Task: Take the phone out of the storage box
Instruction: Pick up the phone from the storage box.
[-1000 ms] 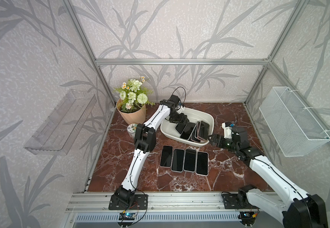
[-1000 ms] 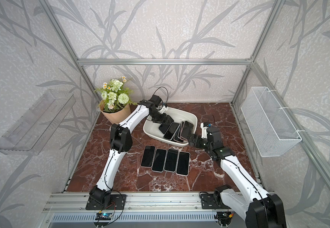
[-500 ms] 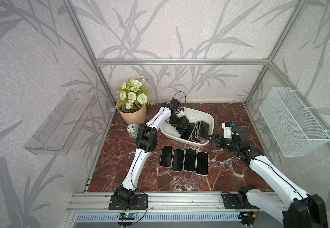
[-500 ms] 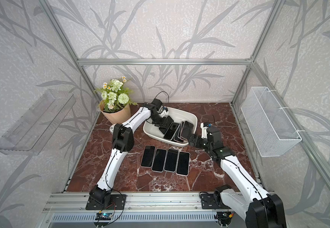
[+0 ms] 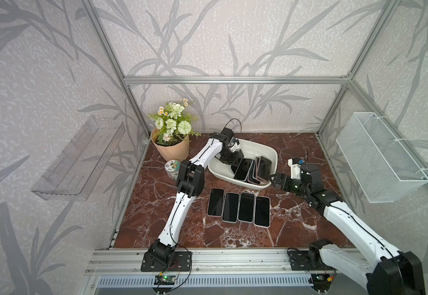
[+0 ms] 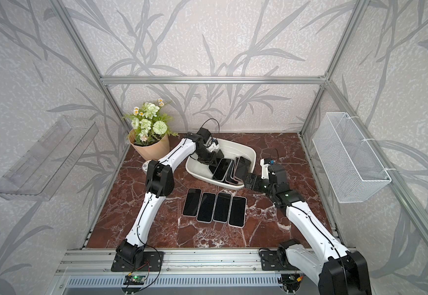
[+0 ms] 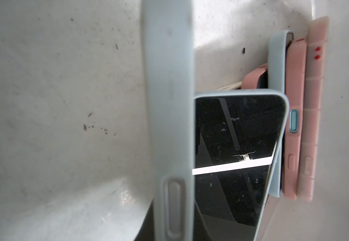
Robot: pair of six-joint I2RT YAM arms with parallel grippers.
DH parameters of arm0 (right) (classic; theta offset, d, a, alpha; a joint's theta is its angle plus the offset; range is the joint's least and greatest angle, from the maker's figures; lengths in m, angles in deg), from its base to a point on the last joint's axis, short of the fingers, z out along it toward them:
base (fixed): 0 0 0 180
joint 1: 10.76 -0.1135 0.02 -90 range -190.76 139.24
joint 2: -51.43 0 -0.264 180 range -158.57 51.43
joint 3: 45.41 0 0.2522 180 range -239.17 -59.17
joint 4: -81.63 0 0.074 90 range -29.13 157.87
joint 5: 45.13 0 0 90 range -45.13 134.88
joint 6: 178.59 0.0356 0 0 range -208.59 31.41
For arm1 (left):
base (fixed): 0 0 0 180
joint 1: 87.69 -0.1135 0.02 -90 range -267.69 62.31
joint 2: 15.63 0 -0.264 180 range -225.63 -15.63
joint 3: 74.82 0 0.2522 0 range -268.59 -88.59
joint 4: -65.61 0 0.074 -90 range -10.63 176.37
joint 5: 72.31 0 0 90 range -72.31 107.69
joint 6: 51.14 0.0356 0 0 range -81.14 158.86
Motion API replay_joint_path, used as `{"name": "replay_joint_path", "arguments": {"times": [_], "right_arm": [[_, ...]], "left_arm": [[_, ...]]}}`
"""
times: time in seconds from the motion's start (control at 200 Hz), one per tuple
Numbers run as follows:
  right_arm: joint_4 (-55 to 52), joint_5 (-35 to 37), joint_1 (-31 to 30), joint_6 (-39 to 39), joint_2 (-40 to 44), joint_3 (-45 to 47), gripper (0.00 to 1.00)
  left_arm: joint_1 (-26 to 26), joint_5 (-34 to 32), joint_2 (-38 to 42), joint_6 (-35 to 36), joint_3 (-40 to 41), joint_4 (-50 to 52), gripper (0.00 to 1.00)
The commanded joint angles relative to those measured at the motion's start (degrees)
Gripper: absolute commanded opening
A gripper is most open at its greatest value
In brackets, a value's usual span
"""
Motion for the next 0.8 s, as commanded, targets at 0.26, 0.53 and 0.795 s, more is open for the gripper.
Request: {"name": "replay_joint_path", "arguments": {"times": [0.26,0.53,0.795], "right_arm": [[1.4,-0.6,-0.1,1.1,2.5,0.3,0.99],[3.4,-1.4,-0.1,2.1,2.1,-0.2,0.99],[7.8,-5.1,-0.3,3.5,1.2,-0.8,0.99]], "left_arm": [[-2.5,7.6,13.0,-5.5,5.2,-4.2,0.06],[-3.2,10.8,33.0,-9.3,28.2,-14.7,0.06],[-4.5,3.2,57.3,-8.4,56.1,-14.7,0.06]]}}
